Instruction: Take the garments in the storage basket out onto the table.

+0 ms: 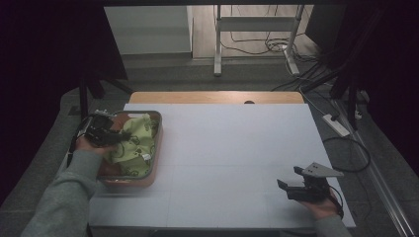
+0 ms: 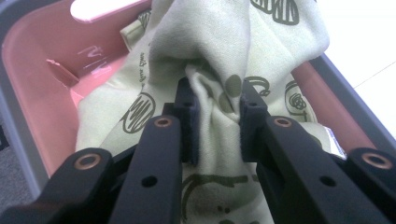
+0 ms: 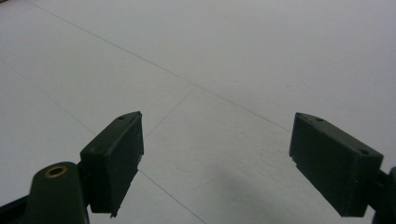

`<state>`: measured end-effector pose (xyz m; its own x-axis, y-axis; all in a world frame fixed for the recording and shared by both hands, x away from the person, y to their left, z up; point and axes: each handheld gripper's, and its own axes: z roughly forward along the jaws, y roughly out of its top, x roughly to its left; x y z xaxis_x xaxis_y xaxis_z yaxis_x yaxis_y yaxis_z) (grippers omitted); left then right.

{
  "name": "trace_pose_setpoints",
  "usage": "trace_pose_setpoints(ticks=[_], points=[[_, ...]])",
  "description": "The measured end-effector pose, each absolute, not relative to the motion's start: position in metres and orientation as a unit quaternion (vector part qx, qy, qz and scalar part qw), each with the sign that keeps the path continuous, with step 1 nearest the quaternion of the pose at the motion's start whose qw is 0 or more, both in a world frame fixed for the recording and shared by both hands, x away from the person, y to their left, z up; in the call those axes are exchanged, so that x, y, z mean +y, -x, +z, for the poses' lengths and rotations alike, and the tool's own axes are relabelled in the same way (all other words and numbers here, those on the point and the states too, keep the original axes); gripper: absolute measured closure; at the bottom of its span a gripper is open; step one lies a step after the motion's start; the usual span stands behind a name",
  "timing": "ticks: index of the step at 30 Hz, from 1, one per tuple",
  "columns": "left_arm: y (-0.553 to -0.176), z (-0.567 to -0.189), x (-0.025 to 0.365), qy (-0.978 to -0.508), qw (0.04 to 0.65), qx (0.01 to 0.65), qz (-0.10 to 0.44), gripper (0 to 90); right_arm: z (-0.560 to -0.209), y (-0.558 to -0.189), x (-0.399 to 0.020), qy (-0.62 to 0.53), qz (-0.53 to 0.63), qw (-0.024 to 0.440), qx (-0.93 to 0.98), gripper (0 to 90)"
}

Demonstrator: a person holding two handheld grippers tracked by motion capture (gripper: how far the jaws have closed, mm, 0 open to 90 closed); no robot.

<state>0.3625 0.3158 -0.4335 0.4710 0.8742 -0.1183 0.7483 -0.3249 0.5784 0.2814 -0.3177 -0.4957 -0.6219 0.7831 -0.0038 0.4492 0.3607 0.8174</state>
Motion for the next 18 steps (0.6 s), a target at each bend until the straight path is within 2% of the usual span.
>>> trace_pose_setpoints(ticks=[18], points=[[-0.352,-0.415,0.325,-0.795,0.320,0.500,0.124,75.5,-0.496,-0.282,-0.317,-0.386,0.414,0.202,0.800,18.4]])
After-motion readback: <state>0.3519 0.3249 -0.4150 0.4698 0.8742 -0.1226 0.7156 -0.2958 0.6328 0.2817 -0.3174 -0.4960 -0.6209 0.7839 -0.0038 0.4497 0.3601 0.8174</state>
